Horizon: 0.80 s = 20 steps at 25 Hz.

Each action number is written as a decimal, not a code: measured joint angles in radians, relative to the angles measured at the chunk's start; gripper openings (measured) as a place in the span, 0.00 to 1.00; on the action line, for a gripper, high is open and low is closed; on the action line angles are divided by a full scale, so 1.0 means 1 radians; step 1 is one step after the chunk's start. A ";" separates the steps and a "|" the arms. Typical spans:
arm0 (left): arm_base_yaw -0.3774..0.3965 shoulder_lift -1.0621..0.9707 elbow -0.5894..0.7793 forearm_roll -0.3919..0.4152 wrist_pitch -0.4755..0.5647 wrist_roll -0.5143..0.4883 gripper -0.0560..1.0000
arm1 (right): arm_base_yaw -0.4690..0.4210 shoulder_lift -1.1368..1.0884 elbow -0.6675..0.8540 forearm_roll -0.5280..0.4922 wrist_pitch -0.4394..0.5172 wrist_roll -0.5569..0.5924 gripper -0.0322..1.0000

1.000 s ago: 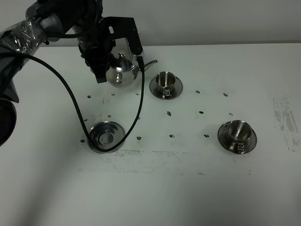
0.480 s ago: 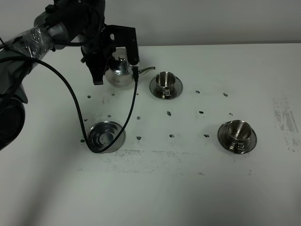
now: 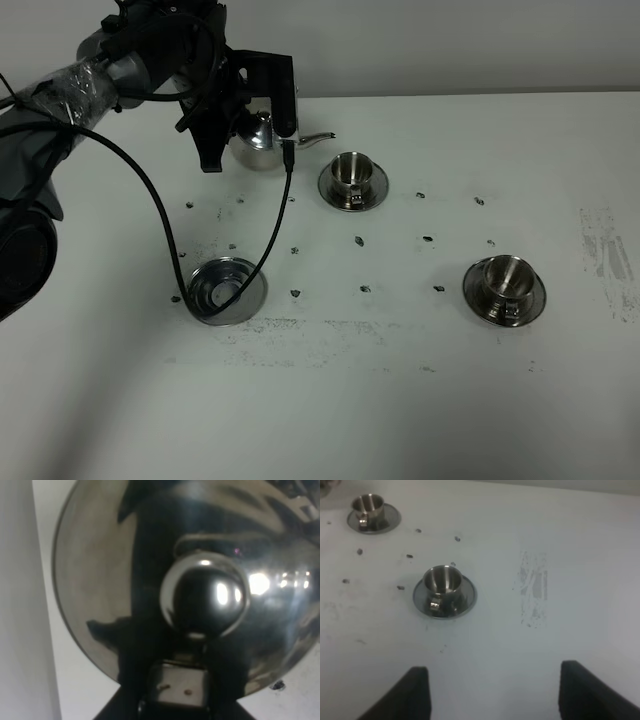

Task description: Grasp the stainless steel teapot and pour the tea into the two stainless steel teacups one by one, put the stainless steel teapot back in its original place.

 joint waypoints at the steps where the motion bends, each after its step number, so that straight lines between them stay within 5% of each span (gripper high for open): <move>1: 0.000 0.000 0.000 0.001 -0.007 0.009 0.23 | 0.000 0.000 0.000 0.000 0.000 0.000 0.57; 20: -0.029 0.023 0.000 0.038 -0.096 0.085 0.23 | 0.000 0.000 0.000 0.000 0.000 0.000 0.57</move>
